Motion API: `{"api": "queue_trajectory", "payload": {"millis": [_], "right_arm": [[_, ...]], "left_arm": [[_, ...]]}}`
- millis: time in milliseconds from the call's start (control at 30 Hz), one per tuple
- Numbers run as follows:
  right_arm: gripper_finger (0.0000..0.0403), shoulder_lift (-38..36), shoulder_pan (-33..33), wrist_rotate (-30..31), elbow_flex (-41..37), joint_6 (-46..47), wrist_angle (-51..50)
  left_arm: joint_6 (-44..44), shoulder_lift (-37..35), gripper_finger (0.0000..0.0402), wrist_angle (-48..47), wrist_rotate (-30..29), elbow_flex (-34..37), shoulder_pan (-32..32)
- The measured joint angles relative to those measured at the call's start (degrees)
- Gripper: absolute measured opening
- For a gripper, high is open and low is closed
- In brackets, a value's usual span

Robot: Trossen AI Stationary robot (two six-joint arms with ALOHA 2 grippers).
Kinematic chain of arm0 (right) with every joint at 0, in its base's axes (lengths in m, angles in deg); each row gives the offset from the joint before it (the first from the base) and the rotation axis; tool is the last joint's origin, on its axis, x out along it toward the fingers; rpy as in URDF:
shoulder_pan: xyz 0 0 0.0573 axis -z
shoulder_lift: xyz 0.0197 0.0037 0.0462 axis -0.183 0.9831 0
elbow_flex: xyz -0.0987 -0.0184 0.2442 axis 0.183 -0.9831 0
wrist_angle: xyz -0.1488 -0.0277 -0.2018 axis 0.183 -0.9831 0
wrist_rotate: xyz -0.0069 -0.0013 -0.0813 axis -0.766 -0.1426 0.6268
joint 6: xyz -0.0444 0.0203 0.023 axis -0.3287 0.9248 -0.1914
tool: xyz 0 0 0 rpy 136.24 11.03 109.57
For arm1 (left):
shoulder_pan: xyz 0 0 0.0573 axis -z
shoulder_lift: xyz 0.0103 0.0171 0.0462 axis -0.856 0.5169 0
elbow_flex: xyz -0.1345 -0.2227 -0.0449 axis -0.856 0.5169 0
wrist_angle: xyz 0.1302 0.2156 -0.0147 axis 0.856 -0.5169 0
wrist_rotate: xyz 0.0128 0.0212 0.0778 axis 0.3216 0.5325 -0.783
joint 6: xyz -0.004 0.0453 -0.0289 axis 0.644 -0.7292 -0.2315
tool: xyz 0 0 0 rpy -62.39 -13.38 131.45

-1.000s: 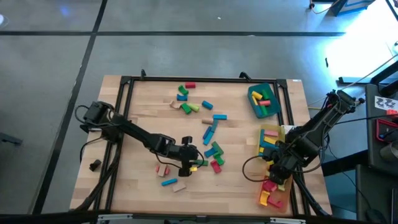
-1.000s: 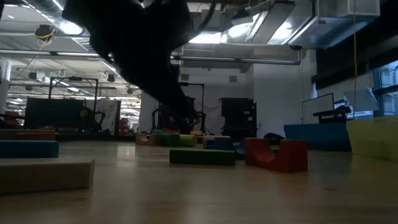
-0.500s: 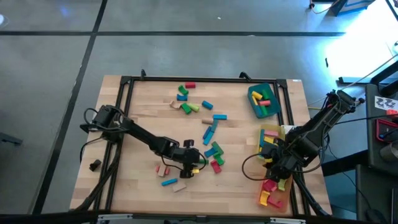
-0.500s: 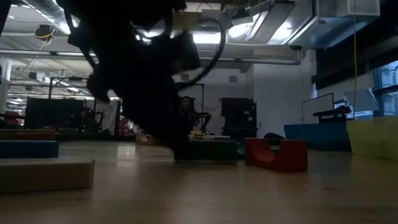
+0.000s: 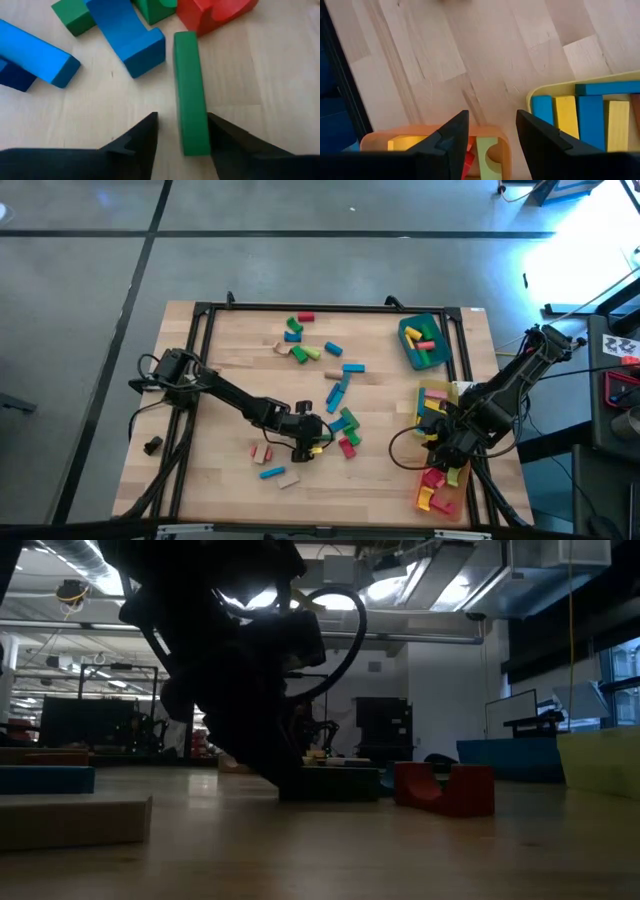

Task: Sort blocks by size
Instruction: Put the green rectangular block into the yellow bin

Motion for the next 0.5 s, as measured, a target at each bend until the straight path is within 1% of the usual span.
{"api": "queue_trajectory", "payload": {"millis": [67,200,367,500], "right_arm": [[0.0167,0.0,0.0,1.9,0.0,0.0,0.0],[0.0167,0.0,0.0,9.7,0.0,-0.1,0.0],[0.0167,0.0,0.0,19.2,0.0,-0.6,0.3],[0.0167,0.0,0.0,23.2,0.0,-5.3,2.8]], "left_arm": [[0.1,0.0,0.0119,0.0,-0.3,0.0,0.0],[0.5,-0.2,0.0043,0.0,-0.4,0.0,-0.1],[5.4,-0.5,0.004,2.9,0.3,-0.2,-1.0],[6.2,-0.6,0.0042,3.4,0.7,-3.1,-2.1]]}}
